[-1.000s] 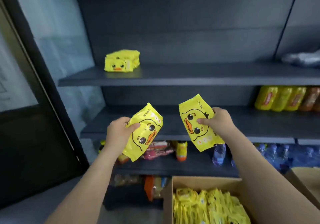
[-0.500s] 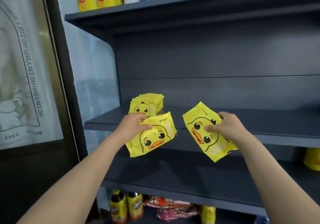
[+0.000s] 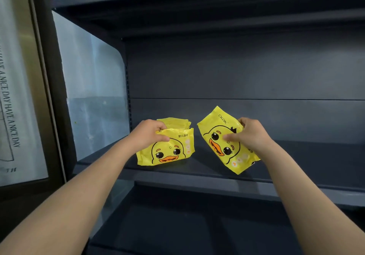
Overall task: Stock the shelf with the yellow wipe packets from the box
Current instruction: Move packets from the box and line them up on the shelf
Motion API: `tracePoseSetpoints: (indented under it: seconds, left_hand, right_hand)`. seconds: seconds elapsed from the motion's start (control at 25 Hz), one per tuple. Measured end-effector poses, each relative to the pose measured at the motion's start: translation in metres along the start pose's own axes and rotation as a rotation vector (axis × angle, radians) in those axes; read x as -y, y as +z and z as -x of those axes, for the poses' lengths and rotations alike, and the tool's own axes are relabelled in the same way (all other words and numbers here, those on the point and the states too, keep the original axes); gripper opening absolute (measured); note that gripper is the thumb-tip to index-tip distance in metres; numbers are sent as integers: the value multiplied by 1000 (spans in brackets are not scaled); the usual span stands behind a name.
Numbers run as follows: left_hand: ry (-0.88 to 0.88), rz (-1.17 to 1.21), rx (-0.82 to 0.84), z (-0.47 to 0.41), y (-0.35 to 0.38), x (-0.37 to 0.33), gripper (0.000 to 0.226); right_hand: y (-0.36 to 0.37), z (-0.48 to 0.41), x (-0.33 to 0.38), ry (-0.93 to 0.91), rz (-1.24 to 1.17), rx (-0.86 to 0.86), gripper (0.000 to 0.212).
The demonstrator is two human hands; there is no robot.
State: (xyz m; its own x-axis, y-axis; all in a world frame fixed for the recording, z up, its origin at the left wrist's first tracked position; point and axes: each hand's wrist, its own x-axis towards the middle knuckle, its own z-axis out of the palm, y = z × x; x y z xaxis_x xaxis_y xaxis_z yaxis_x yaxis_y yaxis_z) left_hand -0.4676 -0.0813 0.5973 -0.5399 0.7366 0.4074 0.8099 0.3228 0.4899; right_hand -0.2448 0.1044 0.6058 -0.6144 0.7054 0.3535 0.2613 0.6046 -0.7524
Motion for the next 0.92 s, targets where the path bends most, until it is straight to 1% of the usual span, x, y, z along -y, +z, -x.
tracePoseSetpoints:
  seconds: [0.12,0.32,0.52,0.64,0.8,0.92]
  left_hand:
    - [58,9,59,-35,0,39,33]
    - [144,-5,122,-89,11,95,32]
    - [226,19,145,-112,32,111,31]
    - [300,-46,170,-116,39,110,34]
    - [430,-155,163,-117,39,113,45]
    - [458,-141,107,-116,27,121,42]
  right_hand:
    - [27,-23,12,9,7,-45,36]
    - [76,-61,25,91,45,-118,38]
    - [98,-72,17,185,110,-187,37]
    - [105,-72,14,209,127,-235,37]
    - [107,-70,19,186,146,-238,34]
    - [101,-69,35,94,175,-242,29]
